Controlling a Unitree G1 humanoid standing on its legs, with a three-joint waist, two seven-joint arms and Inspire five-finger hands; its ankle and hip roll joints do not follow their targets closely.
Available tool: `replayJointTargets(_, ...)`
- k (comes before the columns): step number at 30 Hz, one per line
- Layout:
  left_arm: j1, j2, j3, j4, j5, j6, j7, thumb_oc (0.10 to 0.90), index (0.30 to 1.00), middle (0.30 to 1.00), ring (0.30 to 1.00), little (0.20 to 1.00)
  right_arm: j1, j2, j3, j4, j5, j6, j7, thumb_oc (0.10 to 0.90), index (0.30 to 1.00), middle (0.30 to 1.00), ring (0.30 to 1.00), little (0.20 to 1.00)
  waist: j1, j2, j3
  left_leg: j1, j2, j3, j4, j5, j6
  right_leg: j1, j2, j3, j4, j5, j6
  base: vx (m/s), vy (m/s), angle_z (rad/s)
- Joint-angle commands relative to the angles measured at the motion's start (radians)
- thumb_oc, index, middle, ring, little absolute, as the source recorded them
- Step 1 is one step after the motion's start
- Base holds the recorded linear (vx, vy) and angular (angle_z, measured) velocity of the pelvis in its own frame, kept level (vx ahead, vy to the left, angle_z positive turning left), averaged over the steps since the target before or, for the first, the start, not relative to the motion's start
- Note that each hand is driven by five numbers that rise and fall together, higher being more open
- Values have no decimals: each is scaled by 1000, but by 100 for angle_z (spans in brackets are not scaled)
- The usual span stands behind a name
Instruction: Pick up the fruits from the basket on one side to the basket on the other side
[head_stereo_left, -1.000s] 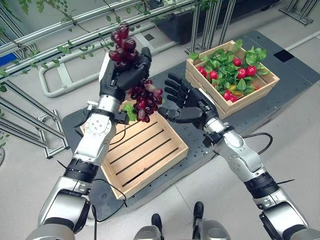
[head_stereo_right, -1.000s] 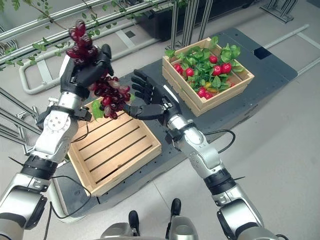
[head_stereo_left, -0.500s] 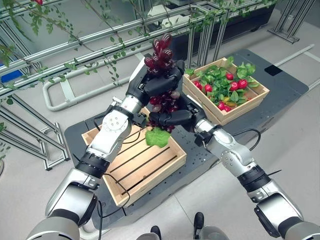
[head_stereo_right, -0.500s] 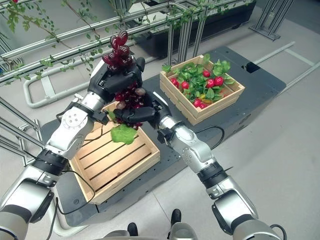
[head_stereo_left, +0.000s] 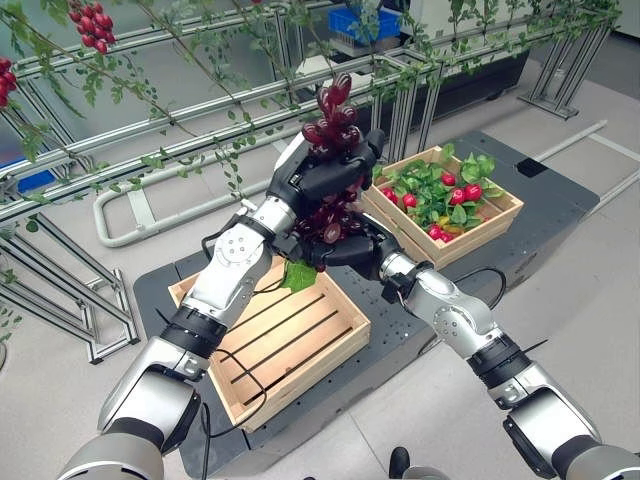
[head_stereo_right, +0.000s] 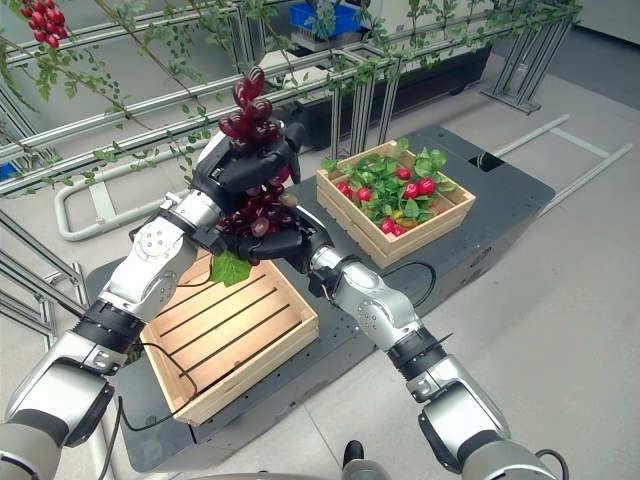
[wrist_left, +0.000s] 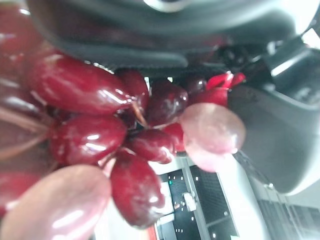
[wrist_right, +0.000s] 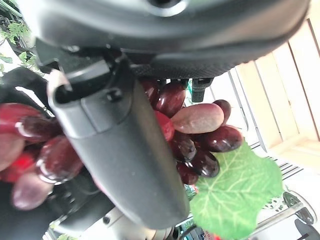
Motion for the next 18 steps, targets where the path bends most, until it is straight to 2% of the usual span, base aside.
replayJointTargets(1,-165,-50,-13,5,-78,-95,-5,400,300,300,300,300,-96,119,8,33,84,-190,2,400,300,300,300,300,19,-12,-144,-63,-44,-54,-6,-8,23,80,-32,-6,1,-102,-20,-2,-5,-10)
replayJointTargets(4,-157,-49,-15,8,-47,-84,13,400,300,300,300,300,-102,135,-19,7,62,-273,-68,400,300,300,300,300,20,-7,-142,-64,-46,-59,-6,-9,26,79,-30,-3,1,-102,-21,-3,-1,-5)
replayJointTargets(7,-152,-47,-9,28,-20,-68,21,400,300,300,300,300,-106,142,-37,-9,32,-316,-110,400,300,300,300,300,21,-4,-143,-66,-47,-60,-6,-10,29,77,-30,-1,1,-102,-21,0,0,0)
replayJointTargets(14,-138,-30,5,85,18,-47,37,400,300,300,300,300,-92,130,-61,-33,17,-334,-135,400,300,300,300,300,19,-2,-142,-69,-46,-58,-6,-9,31,71,-31,2,1,-100,-21,0,0,0)
replayJointTargets(15,-138,-22,8,116,33,-47,48,504,455,455,455,455,-93,121,-64,-26,20,-341,-135,400,300,300,300,300,17,-1,-140,-68,-45,-57,-6,-8,30,70,-30,3,1,-100,-22,0,0,0)
replayJointTargets(16,-138,-22,7,120,35,-48,48,535,502,502,502,502,-93,121,-64,-25,19,-342,-135,400,300,300,300,300,17,0,-140,-68,-45,-57,-6,-8,30,71,-30,3,1,-100,-22,0,0,0)
replayJointTargets(17,-141,-19,6,137,47,-44,50,640,660,660,660,660,-96,119,-66,-20,17,-345,-138,400,300,300,300,300,17,0,-139,-68,-45,-57,-6,-9,30,71,-30,2,1,-100,-22,0,0,0)
replayJointTargets(18,-143,-16,5,150,56,-35,49,800,900,900,900,900,-97,117,-67,-18,16,-346,-139,400,300,300,300,300,16,1,-138,-68,-44,-57,-6,-9,30,70,-30,2,1,-101,-22,0,0,0)
